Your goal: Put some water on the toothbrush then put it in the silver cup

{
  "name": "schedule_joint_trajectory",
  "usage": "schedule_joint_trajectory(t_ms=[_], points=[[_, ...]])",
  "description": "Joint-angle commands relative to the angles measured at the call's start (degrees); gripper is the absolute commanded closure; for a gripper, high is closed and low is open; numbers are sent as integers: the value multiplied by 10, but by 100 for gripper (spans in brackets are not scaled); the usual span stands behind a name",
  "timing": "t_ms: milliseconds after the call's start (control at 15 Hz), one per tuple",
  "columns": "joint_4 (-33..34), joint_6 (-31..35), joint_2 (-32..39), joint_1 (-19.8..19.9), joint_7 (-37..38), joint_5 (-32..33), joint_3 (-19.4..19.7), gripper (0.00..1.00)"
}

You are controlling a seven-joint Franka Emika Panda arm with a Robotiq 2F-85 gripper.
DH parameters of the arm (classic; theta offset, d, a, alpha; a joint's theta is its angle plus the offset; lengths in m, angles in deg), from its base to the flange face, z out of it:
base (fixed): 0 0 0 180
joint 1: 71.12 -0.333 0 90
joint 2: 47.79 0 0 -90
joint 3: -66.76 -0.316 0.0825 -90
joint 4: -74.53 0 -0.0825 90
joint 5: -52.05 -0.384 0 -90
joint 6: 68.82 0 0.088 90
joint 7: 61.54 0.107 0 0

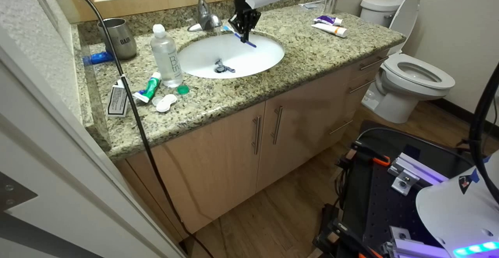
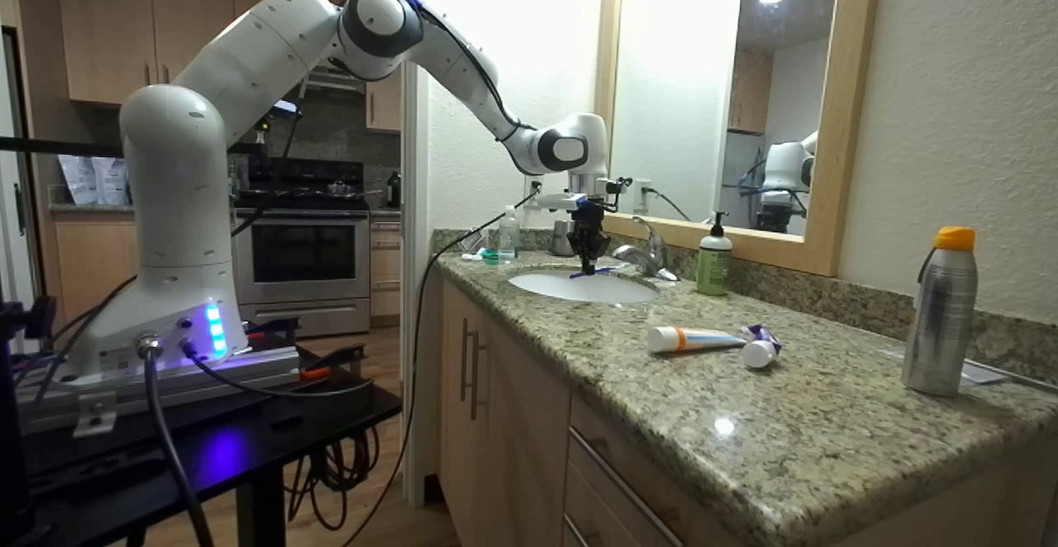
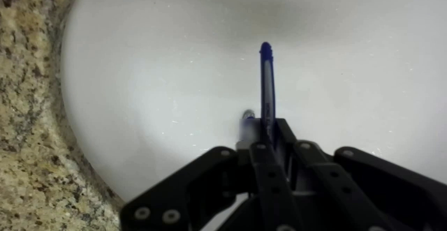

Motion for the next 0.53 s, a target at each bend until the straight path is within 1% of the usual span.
schedule_joint_trajectory(t_ms=[0, 200, 267, 333, 400, 467], points=[[5, -37, -1, 10, -15, -2, -14, 97], [13, -88, 2, 10, -21, -5, -20, 97], [14, -93, 4, 7, -16, -4, -19, 97], [4, -67, 1, 2, -6, 1, -13, 97], [4, -70, 1, 2, -5, 1, -14, 89], [4, -69, 1, 2, -5, 1, -14, 89]])
